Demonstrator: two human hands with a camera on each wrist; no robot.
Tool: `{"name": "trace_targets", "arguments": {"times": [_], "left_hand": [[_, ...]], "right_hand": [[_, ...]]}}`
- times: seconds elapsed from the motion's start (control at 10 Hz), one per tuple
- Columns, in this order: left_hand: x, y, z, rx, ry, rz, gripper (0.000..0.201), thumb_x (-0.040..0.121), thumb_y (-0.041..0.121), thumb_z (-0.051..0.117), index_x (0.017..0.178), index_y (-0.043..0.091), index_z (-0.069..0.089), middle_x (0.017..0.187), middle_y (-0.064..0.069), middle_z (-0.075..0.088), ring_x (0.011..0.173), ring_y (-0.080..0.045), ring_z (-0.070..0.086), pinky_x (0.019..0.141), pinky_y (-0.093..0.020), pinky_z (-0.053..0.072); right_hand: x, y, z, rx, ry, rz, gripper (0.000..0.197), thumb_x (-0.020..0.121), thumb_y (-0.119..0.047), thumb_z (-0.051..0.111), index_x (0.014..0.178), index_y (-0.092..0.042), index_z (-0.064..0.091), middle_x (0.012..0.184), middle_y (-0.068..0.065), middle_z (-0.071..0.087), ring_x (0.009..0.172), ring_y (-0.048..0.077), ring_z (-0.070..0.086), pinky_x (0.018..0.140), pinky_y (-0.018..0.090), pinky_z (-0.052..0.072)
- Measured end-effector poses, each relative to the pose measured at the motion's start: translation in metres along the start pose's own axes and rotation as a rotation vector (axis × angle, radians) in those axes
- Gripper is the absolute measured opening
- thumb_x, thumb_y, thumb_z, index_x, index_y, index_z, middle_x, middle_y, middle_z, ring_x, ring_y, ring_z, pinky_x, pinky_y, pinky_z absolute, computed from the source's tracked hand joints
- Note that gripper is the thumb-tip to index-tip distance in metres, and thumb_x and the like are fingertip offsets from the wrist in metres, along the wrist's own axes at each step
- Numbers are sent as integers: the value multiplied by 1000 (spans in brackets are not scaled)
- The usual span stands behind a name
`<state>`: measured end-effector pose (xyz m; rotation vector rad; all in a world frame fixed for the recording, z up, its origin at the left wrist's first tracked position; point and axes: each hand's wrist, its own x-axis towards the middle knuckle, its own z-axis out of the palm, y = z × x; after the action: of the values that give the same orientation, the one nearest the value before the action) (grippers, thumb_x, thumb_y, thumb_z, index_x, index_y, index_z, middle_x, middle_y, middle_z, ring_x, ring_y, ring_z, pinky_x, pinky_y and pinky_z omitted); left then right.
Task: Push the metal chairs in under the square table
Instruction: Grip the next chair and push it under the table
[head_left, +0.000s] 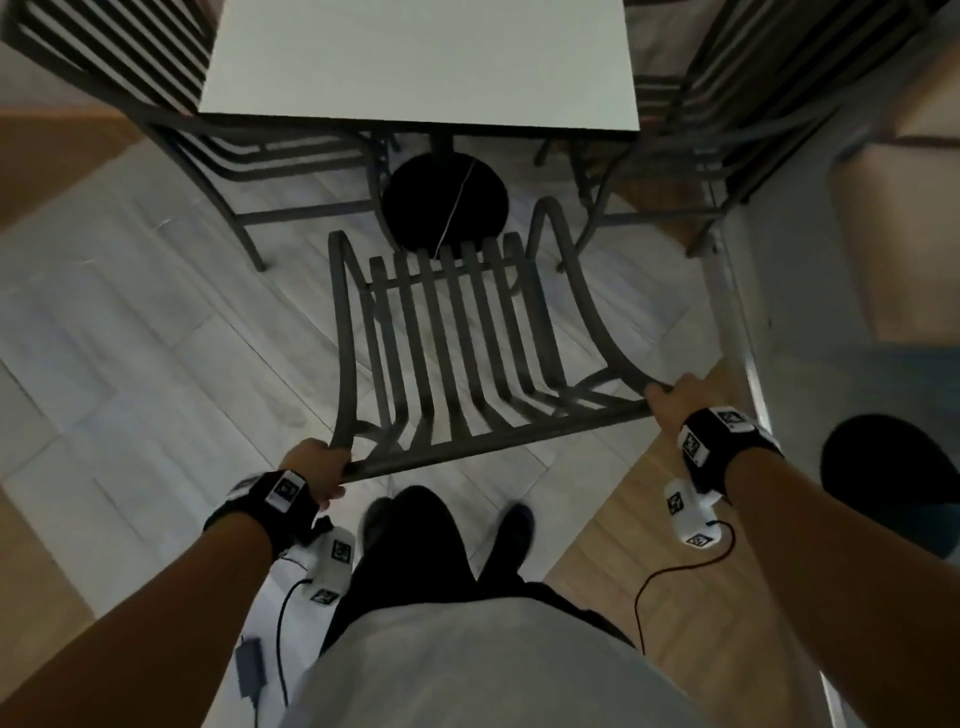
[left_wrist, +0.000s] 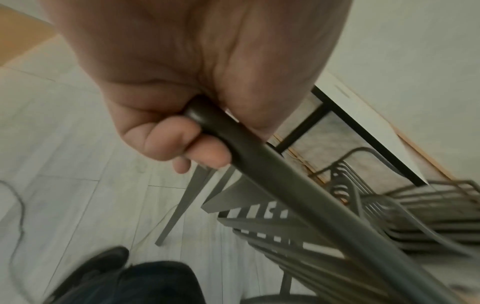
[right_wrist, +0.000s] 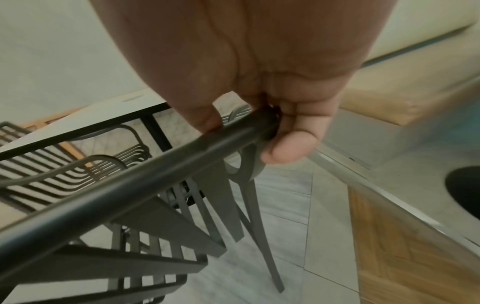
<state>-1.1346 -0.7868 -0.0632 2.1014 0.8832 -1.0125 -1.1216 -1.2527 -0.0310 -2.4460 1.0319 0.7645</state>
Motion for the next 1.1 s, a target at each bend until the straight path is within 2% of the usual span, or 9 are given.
{"name": "trace_targets", "arguments": {"times": [0.3,0.4,0.5,0.6,0.7,0.8,0.9,1.0,1.1], "left_hand": [[12,2,1,36,75,2,21,99,17,54,87,0,58,58,-8,54,45,-21,52,42,-25,41],[17,3,-11,53,82,-10,23,98,16,55,94,-5,64,59,-8,53,47,-22,51,43,-26,42],[25,4,-27,59,95,-9,34,98,17,56,111,-13,66,60,-8,53,48,-22,51,44,-26,41],[31,8,-41,84,101,2,35,98,17,55,112,-13,66,60,-8,54,49,-21,52,46,-27,43],[39,11,-50,107,112,13,33,98,16,55,112,-13,66,60,-7,55,49,-20,52,46,-27,44],[49,19,-61,91,129,33,33,97,15,56,111,-12,66,64,-11,61,48,-20,53,46,-26,43],[64,37,-79,64,136,47,33,97,17,57,110,-12,67,90,-25,73,48,-21,52,46,-26,43],[69,47,-78,95,130,78,34,97,20,57,106,-10,69,64,-11,64,49,-21,55,48,-26,46],[79,61,-82,133,133,89,33,95,18,57,107,-10,69,63,-8,63,49,-21,54,49,-26,48]], "right_hand": [[13,-4,-6,-33,-125,-20,49,93,-51,47,97,-4,57,76,12,60,67,29,60,60,32,46],[14,-10,-3,-48,-172,-36,46,95,-46,44,93,-4,60,77,13,60,70,29,60,63,32,47],[16,-20,6,-81,-194,-56,42,99,-31,43,105,4,63,69,6,48,79,30,56,75,33,45],[10,-32,12,-95,-180,-79,30,99,-25,41,94,-2,59,66,3,41,92,37,56,85,37,45],[12,-36,17,-71,-173,-43,28,100,-25,40,90,-3,55,66,3,41,85,29,48,85,38,46],[14,-47,14,-74,-168,-35,28,100,-25,40,89,-4,53,66,4,41,84,28,47,81,36,42],[20,-70,11,-41,-149,-18,29,100,-25,42,79,-6,50,66,4,41,84,29,47,87,40,46],[25,-72,4,-55,-155,19,29,100,-22,42,77,-8,52,73,6,48,87,30,50,91,41,46],[41,-80,-1,-352,-146,-70,33,102,-22,41,129,-5,49,122,16,57,113,31,57,98,34,46]]}}
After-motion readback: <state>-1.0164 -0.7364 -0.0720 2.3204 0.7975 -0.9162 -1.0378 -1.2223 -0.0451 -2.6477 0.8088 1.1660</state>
